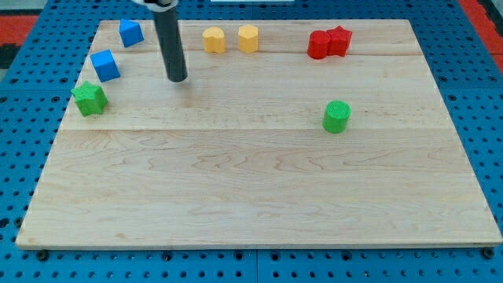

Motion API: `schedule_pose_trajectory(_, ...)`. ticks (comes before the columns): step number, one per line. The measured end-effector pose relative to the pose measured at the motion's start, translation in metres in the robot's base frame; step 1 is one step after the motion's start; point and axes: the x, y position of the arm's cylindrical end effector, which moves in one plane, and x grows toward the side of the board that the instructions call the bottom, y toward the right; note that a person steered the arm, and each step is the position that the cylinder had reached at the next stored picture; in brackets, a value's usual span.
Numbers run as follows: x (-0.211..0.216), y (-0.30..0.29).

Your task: Move the blue triangle closer to the blue cube

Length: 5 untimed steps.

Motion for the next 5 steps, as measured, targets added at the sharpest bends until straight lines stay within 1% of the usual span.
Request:
schedule_pose_trajectory(1, -0.084, -0.005)
schedule_pose_trajectory(2, -0.148, -0.030)
schedule_pose_trajectory(3, -0.145, -0.058)
schedule_pose_trajectory(4, -0.120, -0.110)
schedule_pose_trajectory(5, -0.128, -0.111)
